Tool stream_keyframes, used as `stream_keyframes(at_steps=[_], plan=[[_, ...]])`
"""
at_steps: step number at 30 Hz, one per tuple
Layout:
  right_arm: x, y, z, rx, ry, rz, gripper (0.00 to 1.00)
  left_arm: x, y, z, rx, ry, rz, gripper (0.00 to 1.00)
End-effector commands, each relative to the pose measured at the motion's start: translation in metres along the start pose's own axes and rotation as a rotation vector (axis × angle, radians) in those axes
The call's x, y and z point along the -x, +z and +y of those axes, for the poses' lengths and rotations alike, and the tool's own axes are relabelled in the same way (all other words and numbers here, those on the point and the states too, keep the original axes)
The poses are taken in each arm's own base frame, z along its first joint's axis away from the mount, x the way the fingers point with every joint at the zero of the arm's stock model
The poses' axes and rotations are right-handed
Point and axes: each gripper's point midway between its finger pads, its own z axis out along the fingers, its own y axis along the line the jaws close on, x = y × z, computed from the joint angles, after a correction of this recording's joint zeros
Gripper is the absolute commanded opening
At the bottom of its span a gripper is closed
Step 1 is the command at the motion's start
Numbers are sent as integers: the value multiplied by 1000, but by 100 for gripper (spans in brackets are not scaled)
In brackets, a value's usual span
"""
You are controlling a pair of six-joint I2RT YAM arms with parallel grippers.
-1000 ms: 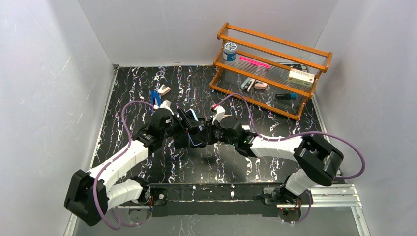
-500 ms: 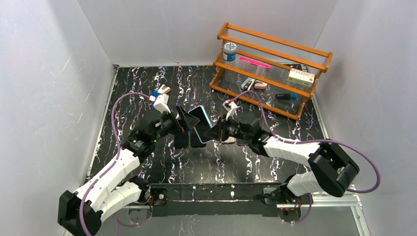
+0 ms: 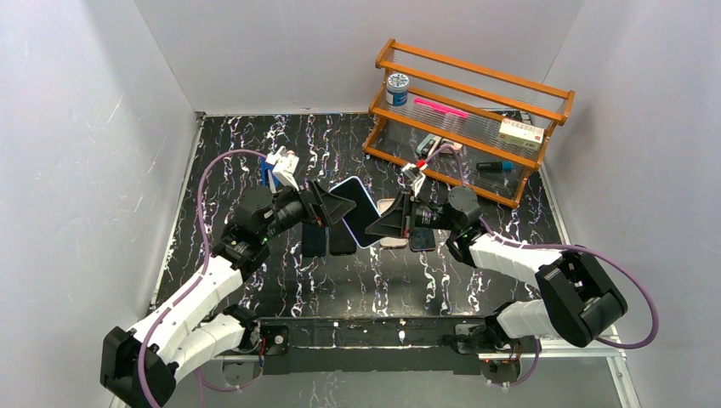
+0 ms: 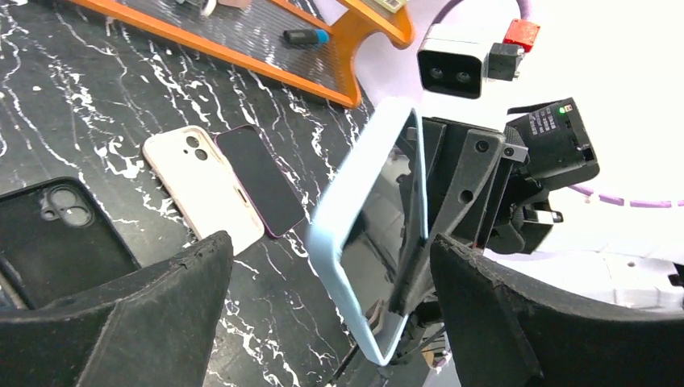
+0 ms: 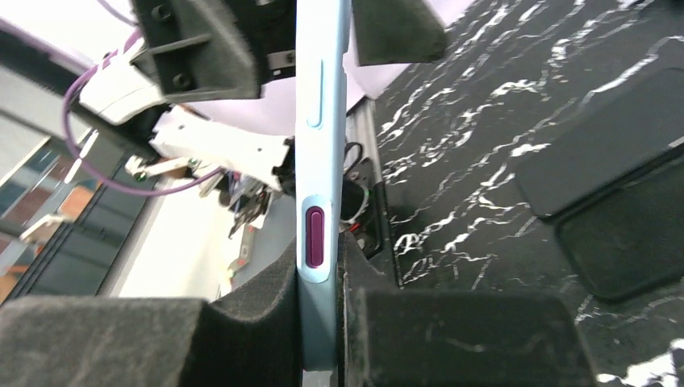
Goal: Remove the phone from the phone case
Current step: Pick up the phone at the center of the board, then remove the phone case from the phone.
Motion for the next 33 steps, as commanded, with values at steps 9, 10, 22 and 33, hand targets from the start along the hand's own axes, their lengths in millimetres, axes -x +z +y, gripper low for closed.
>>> stream_keyframes(at_steps=[9,10,22,33], plan=[[21,-4,71,266,-145,15,1,5,5,-47,-283,-110,-2,62],[22,-3,70,264,-144,14,1,6,5,-51,-303,-121,-2,59],[30,4,61,243,-142,-20,22,13,0,-65,-370,-189,-23,0],[16,6,54,171,-126,-102,59,54,-4,-39,-238,-327,-304,0]])
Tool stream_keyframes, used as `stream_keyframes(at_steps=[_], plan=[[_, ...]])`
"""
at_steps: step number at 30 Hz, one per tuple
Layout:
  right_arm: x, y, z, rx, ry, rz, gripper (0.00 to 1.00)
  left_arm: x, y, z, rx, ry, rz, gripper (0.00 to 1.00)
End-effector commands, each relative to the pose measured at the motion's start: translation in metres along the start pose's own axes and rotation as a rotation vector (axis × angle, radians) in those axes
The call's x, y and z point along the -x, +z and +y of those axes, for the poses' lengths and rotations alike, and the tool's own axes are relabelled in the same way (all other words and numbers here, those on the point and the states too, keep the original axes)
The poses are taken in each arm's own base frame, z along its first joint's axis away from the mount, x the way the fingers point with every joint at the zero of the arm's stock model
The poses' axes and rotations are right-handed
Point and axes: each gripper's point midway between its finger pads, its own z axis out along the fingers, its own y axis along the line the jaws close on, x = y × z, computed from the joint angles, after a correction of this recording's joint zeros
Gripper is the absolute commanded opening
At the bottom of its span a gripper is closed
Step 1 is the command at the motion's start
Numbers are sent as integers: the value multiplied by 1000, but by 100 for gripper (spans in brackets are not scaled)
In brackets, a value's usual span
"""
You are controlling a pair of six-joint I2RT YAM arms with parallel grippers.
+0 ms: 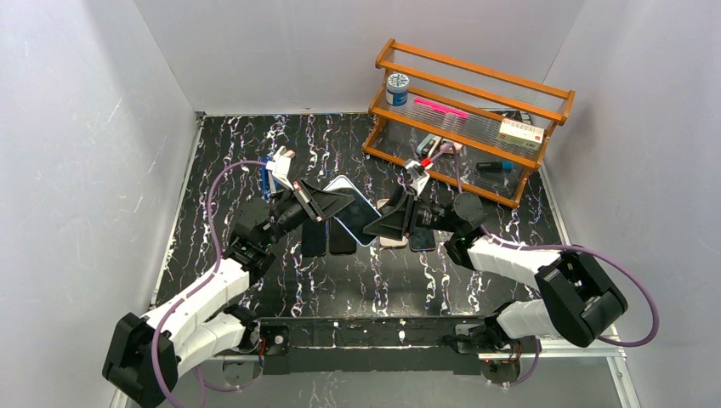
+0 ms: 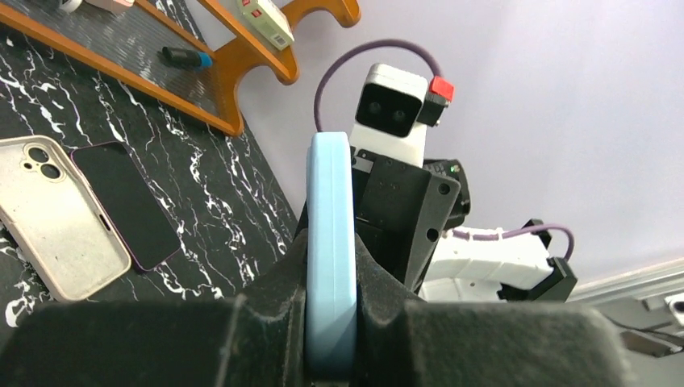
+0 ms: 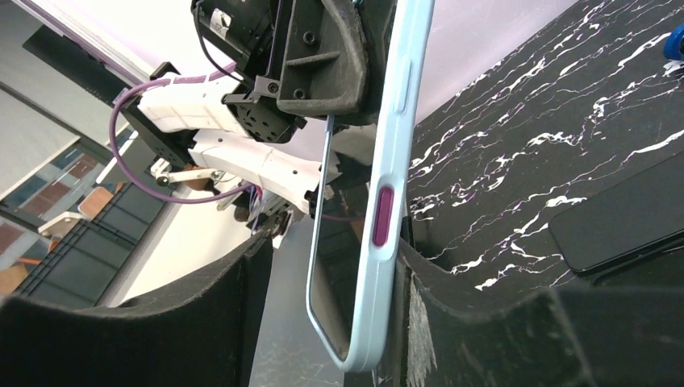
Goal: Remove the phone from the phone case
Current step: Remove the phone case from the phone.
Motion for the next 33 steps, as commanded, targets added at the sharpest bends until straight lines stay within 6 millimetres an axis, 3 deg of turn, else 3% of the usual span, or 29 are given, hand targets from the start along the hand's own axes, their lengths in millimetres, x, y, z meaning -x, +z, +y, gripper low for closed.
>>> stream_keyframes(at_steps=[1,13,21,28,33], plan=[[3,4,16,31,-87,-51,59,47,-9,-19,-38,-21,-264,0],[4,8,23,62,-87,-89,53,61,-18,-21,-74,-89,-371,0],[6,12,24,79,-94,-91,44,58,-16,-18,-71,-102,-360,0],[7,16,16,67,-134,-84,24,52,-16,-14,-70,-163,-334,0],[6,19,7,51,-274,-54,4,47,-17,-17,-83,-211,-305,0]])
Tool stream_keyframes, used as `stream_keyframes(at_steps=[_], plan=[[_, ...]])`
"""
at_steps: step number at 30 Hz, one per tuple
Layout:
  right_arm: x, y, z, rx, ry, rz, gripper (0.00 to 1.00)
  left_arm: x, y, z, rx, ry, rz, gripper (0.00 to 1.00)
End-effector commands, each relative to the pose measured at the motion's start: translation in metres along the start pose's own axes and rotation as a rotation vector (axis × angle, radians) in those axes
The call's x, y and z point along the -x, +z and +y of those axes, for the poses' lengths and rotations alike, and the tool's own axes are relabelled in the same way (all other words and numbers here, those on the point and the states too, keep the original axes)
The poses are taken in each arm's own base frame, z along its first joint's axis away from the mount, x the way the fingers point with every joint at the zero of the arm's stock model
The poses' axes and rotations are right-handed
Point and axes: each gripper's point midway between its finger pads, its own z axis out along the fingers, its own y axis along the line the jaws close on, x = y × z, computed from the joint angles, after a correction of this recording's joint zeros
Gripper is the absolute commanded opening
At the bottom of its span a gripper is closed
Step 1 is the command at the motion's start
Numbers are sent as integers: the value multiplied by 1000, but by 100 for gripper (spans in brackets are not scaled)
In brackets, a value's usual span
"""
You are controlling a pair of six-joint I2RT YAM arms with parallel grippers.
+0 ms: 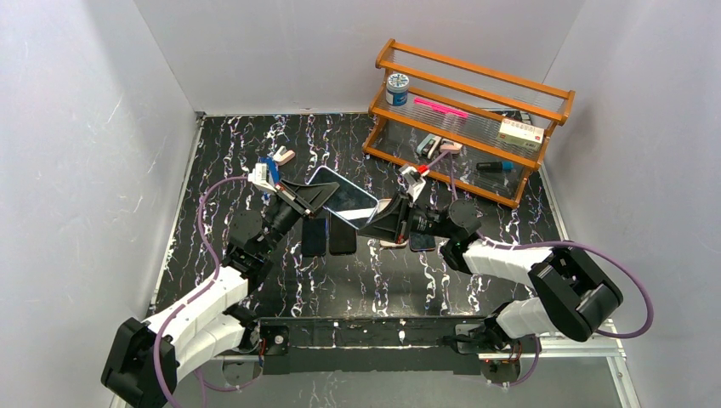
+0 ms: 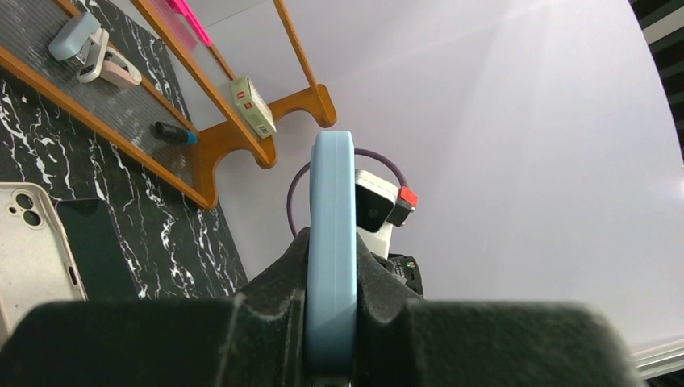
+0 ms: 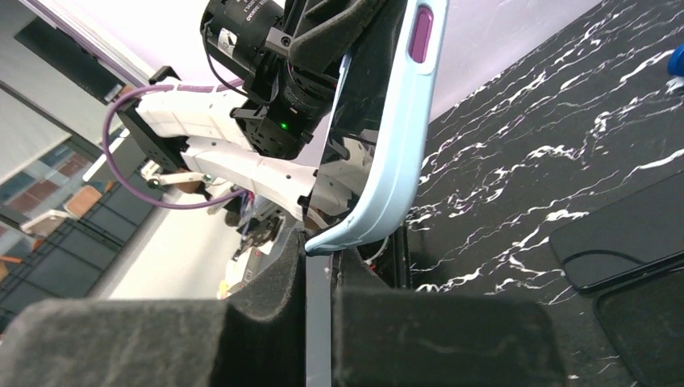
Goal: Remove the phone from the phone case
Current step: Remove the phone case from the phone.
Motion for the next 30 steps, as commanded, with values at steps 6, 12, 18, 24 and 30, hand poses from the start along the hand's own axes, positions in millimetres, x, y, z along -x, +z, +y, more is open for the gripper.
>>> stream_keyframes(at_steps=[6,12,18,24,30], plan=[[24,16,-10,-13,-477,52,1,-5,-1,-20,-49,-95,43,0],[31,22,-18,-14,-686,119,1,-16,-1,-18,-39,-119,105,0],[43,25,-35,-73,-811,126,1,-27,-3,-17,-43,-104,162,0],[25,13,-40,-83,-744,198,32,-26,1,-9,34,103,218,0],[-4,-20,-43,-116,-660,263,60,-11,1,-13,61,345,272,0]])
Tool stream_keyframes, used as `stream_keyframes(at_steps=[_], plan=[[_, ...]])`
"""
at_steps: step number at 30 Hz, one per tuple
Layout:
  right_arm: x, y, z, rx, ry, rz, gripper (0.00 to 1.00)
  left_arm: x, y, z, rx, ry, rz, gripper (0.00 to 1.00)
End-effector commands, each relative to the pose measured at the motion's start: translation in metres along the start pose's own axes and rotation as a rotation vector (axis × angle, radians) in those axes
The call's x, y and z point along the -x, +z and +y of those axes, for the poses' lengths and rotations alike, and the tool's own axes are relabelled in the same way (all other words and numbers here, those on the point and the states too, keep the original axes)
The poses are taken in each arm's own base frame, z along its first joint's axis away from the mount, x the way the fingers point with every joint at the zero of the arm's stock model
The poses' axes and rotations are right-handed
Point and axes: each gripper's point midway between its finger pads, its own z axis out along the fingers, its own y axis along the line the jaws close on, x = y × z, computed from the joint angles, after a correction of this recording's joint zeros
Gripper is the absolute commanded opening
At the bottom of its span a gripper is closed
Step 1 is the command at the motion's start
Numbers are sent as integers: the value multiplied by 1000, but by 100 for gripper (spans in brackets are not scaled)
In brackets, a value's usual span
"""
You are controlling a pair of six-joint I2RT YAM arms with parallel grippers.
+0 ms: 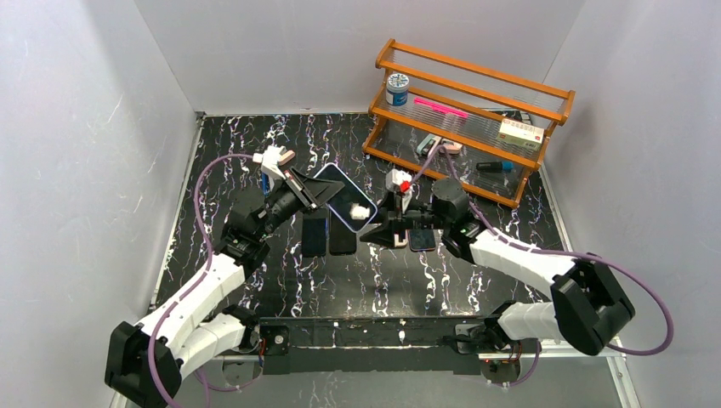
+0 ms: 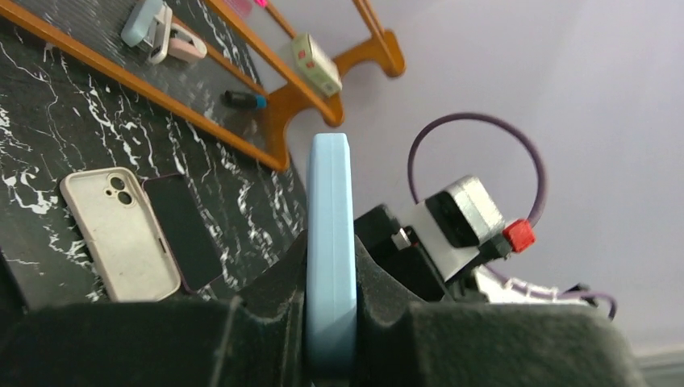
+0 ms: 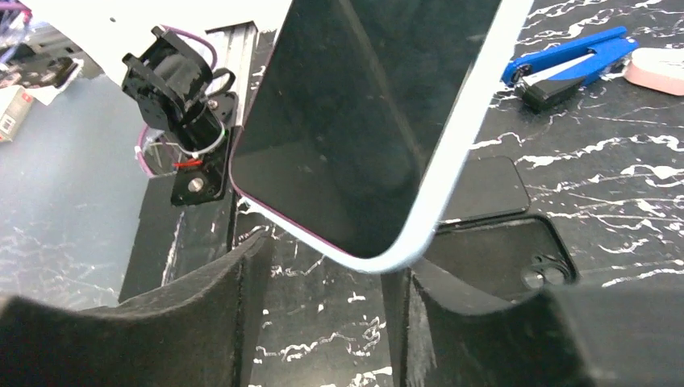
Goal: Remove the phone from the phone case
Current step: Remove the phone case from the phone.
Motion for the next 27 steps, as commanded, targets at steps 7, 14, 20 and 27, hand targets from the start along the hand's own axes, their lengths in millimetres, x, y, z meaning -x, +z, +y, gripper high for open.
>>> stream_keyframes(at_steps=[7,14,20,27], plan=[[14,-28,25,25,-109,-14,65,-17,-14,-33,-138,374,282,0],[23,-28,39,123,-162,-2,64,-30,-24,-59,-287,458,403,0],[31,-21,47,183,-174,-7,61,-35,-26,-65,-336,458,436,0],[33,-18,50,236,-178,0,50,-36,-29,-70,-360,464,448,0]])
